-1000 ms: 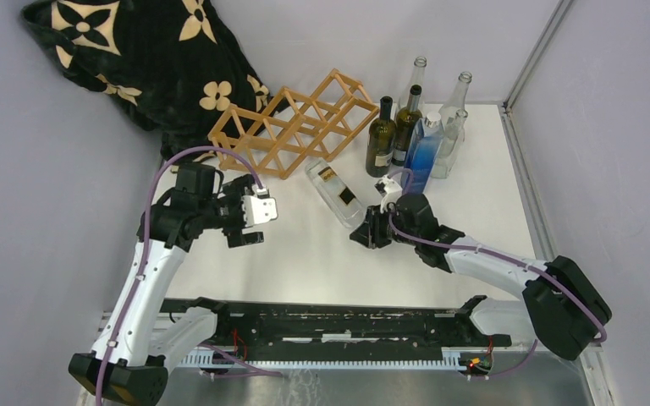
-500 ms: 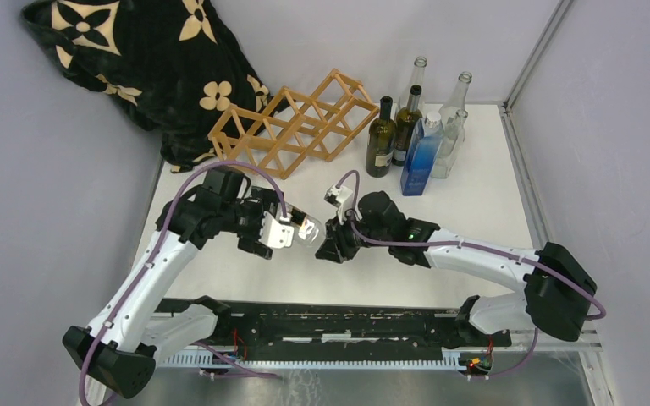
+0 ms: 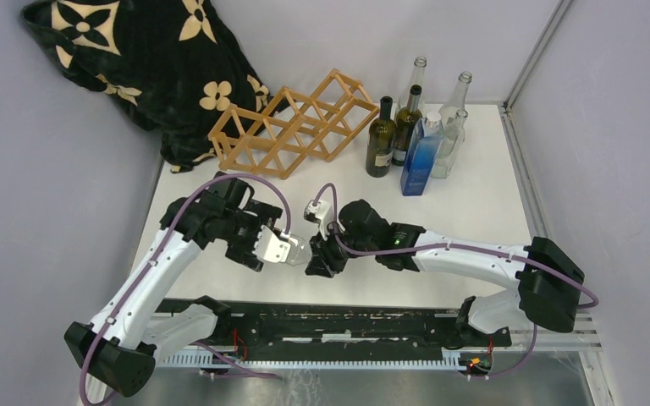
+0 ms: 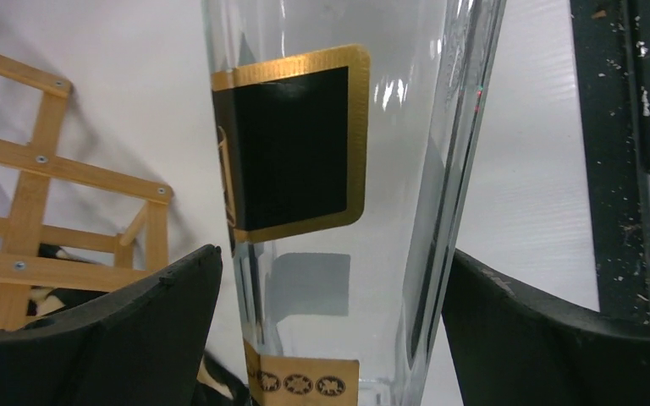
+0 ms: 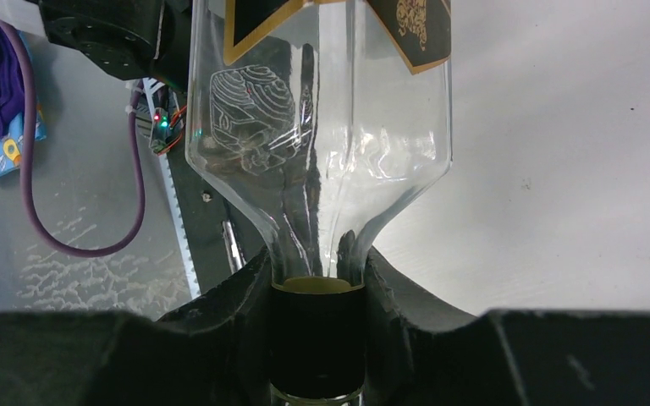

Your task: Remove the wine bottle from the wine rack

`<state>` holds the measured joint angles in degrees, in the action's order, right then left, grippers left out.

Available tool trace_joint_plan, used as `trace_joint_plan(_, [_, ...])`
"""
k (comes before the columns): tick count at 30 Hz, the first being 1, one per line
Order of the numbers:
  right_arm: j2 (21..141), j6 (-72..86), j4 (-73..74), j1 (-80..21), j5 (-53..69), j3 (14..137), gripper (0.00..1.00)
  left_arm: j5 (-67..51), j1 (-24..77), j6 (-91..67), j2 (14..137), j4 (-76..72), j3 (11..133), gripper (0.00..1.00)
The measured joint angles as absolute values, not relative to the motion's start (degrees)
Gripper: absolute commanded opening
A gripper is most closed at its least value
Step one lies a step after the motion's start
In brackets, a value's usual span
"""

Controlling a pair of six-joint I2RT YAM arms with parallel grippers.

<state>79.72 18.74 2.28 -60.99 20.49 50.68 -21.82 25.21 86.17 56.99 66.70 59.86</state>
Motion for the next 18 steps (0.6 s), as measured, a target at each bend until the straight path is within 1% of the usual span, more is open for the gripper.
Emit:
trace_joint_plan(2, [79.72, 18.52, 2.31, -61.36, 20.53, 50.76, 0.00, -20.93, 25.21, 86.19, 57.58, 67.66, 59.44, 0.99])
trace_joint_plan(4, [79.72, 18.48, 2.31, -61.71, 20.53, 50.78, 0.00, -20.12, 25.21, 86.19, 58.17, 67.77, 58.94, 0.95])
trace_joint_plan(10, [79.68, 18.79, 2.17, -61.87, 20.49, 50.78, 0.00, -19.59, 25.21, 86.17, 58.28, 67.44, 58.48, 0.69])
trace_joint_plan(12, [79.68, 19.22, 1.89, -61.76, 20.51, 50.76, 0.00, -19.55, 25.21, 86.19, 57.91, 66.98, 57.98, 0.65])
trace_joint_plan(14, [79.68, 19.92, 1.72, -61.78, 20.78, 50.76, 0.00, -19.62, 25.19, 86.17, 57.14, 66.81, 57.32, 0.67])
trace_joint_plan(16, [79.68, 20.64, 1.39, -61.84, 21.06, 50.76, 0.00, -19.59, 25.12, 86.17, 56.07, 66.59, 56.58, 0.79])
trace_joint_plan(17, [79.68, 21.47, 0.91, -61.89, 21.54, 50.76, 0.00, -19.55, 25.04, 86.15, 54.89, 66.28, 55.88, 0.87])
trace_joint_plan(18, [79.68, 21.47, 0.91, -61.89, 21.56, 50.76, 0.00, -19.55, 25.04, 86.15, 54.85, 66.26, 55.86, 0.87])
